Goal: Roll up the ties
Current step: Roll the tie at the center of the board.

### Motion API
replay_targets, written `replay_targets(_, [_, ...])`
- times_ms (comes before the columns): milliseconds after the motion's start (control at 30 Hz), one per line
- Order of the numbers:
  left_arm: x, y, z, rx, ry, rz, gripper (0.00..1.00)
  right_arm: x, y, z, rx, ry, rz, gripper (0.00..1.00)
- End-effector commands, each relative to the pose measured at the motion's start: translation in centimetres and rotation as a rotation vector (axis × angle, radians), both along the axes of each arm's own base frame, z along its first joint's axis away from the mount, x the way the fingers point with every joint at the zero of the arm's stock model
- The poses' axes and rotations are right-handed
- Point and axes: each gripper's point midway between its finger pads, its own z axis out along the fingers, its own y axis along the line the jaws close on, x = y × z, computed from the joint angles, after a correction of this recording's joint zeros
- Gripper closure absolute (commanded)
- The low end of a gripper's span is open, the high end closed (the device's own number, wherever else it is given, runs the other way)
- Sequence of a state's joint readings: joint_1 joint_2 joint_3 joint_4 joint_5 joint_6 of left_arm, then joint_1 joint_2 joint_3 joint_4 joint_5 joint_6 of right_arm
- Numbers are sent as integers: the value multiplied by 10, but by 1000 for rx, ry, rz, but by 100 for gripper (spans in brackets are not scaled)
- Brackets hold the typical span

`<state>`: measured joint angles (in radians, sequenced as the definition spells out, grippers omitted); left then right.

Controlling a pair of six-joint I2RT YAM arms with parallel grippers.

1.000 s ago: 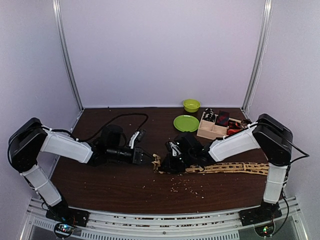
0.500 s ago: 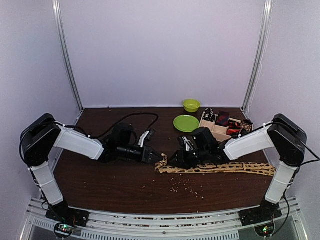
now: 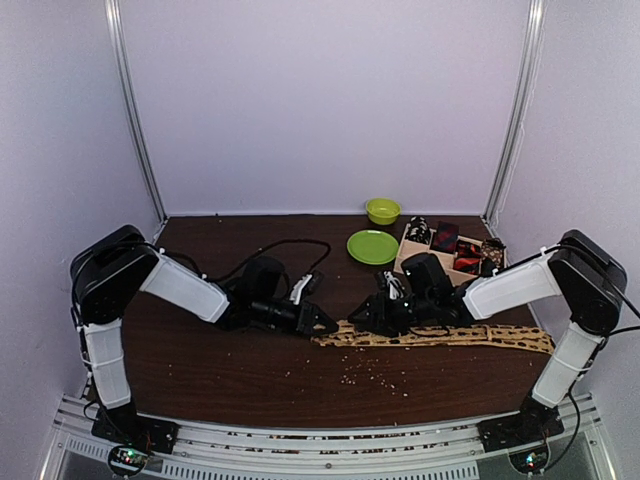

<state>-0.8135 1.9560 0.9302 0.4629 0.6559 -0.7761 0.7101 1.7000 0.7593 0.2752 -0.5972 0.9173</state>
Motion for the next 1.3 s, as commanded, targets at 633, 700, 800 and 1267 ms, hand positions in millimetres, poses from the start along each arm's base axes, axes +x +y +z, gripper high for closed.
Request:
replay_targets(633, [-3,-28,1,-81,5,-49,81,2,7,-19,-165,28,45,60])
replay_targets(700, [-3,-28,0,-78,6,-50,81,1,6,-24,-188,32,44,62])
replay_targets(800, [-3,-26,3,-80,-3,-50,82,2,2,-29,-220,32,36,65])
replay_targets(1267, [-6,-23,8,-41,-76,-75,74,4,0,-26,-238,13,30,84])
